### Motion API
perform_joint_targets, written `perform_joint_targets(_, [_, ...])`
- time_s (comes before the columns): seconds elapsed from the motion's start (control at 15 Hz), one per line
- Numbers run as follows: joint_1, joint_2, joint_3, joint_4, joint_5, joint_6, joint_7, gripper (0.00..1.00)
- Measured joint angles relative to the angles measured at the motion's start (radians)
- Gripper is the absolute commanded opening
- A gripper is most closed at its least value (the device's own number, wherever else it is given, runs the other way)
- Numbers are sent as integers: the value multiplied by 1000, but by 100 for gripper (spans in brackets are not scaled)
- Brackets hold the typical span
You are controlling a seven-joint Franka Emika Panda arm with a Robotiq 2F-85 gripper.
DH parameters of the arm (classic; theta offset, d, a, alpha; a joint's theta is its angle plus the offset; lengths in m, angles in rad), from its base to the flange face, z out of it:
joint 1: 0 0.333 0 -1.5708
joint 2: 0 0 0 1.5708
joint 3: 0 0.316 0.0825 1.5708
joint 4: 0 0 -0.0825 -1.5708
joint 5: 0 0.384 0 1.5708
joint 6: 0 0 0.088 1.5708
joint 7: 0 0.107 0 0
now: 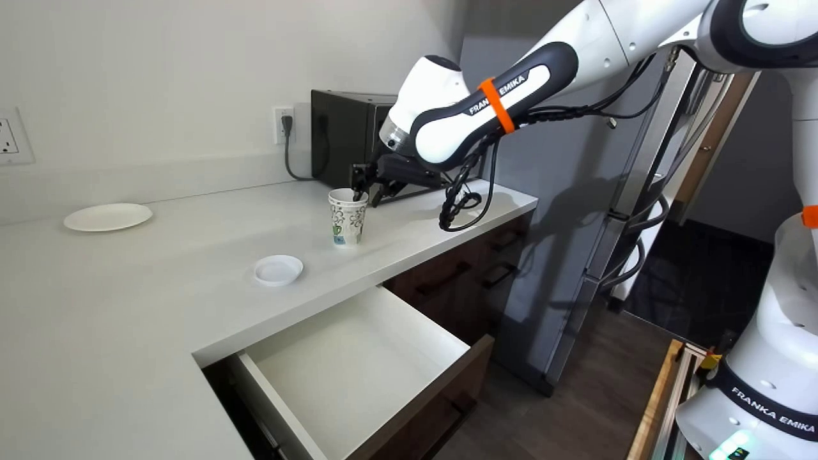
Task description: Move the cup to the top of the microwave
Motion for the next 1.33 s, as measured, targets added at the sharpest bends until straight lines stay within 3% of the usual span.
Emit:
perform_joint_targets(0.2, [23, -2, -17, 4, -1, 0, 3, 0])
perform_joint_targets(0.53, [53, -16, -24, 4, -6, -1, 4, 1])
perform_joint_targets(0.73, [85, -85, -23, 4, -42, 1, 5, 1])
perform_joint_targets(0.87, [115, -162, -39, 8, -117, 3, 35, 1])
perform_joint_targets(1.13, [166, -319, -116, 59, -346, -8, 228, 1])
perform_joint_targets(1.33, [160, -407, -141, 131, -373, -99, 294, 5])
